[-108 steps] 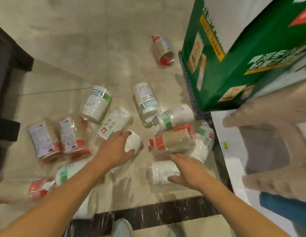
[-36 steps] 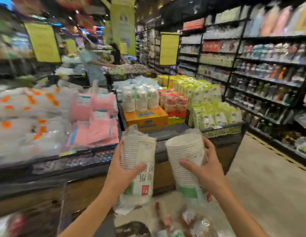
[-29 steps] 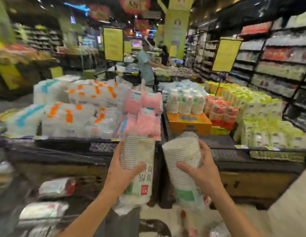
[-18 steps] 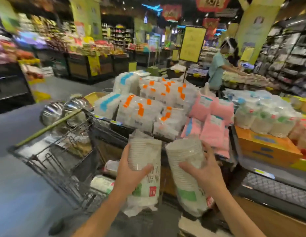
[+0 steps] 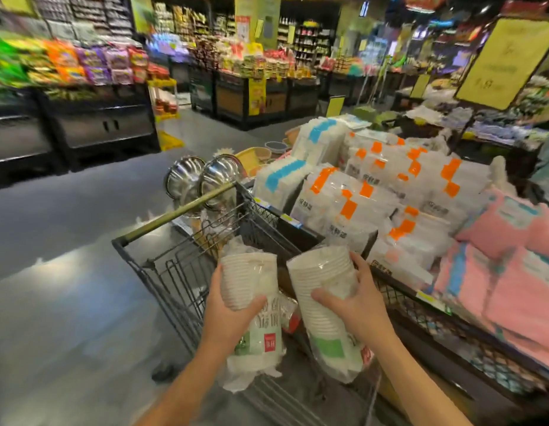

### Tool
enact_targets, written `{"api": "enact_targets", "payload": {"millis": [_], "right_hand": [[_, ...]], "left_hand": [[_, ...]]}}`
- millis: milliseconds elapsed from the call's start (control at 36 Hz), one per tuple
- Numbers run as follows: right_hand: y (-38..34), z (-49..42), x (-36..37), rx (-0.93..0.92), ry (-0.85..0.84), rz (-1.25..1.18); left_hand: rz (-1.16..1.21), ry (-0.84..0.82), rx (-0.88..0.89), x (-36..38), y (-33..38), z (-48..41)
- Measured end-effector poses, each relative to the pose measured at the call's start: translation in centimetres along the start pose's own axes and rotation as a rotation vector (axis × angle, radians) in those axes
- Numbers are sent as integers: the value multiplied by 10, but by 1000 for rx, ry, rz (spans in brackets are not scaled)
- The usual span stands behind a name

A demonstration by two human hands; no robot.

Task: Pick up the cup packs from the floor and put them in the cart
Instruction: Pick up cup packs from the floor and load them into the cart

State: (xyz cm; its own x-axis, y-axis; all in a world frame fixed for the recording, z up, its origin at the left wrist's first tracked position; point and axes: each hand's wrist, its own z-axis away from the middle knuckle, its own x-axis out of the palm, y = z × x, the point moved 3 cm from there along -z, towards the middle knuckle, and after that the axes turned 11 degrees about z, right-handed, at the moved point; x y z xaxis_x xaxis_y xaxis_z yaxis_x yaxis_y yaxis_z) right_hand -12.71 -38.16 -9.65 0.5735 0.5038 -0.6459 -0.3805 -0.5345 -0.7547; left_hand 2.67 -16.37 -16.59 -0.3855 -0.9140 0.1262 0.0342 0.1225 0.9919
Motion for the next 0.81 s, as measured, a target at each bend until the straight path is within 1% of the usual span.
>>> {"api": "enact_targets", "payload": {"millis": [139,278,472,611,722,806], "right_hand": [[15,-45,20,-29,-70,-7],[38,-93,37,-64,-181,-13],[67,-159,72,-101,-398,17],[83,-190,113,-70,-476,85],[95,-215,162,-63,-538,178],[107,-231,199,-29,-558,227]], "left_hand": [[13,111,-45,13,-21,-17],[-27,254,-81,37,-42,-35],[-58,528,-158,56,-77,-53],[-85,719,-246,56,-112,-69],[-82,765,-319,54,-152,-95],[-98,787,-420,48,-186,-113]]}}
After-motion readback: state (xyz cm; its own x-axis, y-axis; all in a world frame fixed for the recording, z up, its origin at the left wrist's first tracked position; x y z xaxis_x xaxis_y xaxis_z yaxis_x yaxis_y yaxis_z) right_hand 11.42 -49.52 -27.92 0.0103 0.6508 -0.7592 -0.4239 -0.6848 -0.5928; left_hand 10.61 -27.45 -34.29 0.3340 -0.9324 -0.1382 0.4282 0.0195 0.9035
